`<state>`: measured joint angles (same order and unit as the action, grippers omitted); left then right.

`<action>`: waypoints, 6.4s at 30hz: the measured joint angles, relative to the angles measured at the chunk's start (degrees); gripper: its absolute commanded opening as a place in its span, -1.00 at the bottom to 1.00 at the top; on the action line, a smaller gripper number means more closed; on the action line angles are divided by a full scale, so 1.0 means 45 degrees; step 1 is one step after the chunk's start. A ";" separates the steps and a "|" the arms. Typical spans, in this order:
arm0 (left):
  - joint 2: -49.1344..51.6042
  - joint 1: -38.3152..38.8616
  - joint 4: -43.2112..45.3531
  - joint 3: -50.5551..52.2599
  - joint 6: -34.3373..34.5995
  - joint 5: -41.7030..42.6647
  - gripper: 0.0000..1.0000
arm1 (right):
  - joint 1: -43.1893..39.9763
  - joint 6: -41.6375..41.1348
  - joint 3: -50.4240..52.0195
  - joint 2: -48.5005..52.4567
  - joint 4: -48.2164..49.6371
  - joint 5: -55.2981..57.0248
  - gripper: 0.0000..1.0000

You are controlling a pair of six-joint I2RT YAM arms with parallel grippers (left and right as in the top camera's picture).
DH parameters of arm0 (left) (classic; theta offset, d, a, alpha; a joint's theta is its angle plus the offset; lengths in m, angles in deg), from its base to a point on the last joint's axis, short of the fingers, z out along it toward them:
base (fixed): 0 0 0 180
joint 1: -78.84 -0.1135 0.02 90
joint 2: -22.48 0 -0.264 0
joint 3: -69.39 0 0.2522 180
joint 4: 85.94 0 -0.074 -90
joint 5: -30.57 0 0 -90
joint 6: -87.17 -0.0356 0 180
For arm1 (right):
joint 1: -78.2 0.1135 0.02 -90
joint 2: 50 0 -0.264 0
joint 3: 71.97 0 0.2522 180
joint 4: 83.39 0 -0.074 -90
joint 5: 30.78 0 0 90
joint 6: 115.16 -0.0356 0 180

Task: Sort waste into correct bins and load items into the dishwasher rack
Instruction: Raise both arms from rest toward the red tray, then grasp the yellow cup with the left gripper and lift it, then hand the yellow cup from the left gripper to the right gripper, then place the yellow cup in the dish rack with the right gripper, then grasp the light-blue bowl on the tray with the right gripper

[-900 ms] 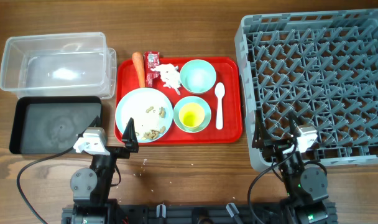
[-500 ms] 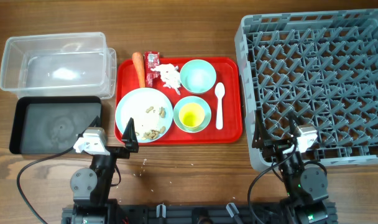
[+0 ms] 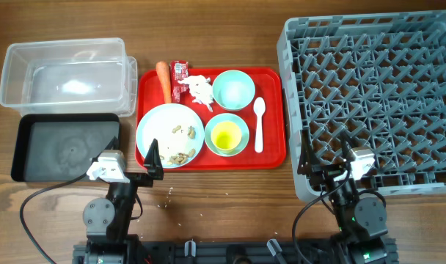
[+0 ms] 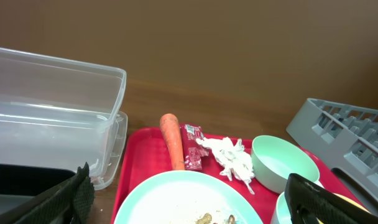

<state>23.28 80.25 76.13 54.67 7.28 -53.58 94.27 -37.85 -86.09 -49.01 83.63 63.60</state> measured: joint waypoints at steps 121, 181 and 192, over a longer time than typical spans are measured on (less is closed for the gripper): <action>1.7898 0.0690 -0.9602 -1.6043 0.1758 1.6718 -0.92 | 0.0175 0.0797 -1.4503 1.6043 -0.4104 -1.5552 0.94; 1.7894 -0.0398 -1.0846 -1.6038 0.1588 1.0909 0.81 | -0.0228 -0.1875 -1.5314 1.5222 -1.0914 -0.4532 0.40; 1.6237 -0.0733 -1.2478 -1.6038 0.3376 0.4731 0.99 | 0.3147 -0.3186 -1.5358 2.0866 -1.0627 -0.2958 0.10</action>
<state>96.35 76.95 19.98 -17.50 22.47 -32.29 108.44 -52.18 -155.20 44.89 35.80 50.29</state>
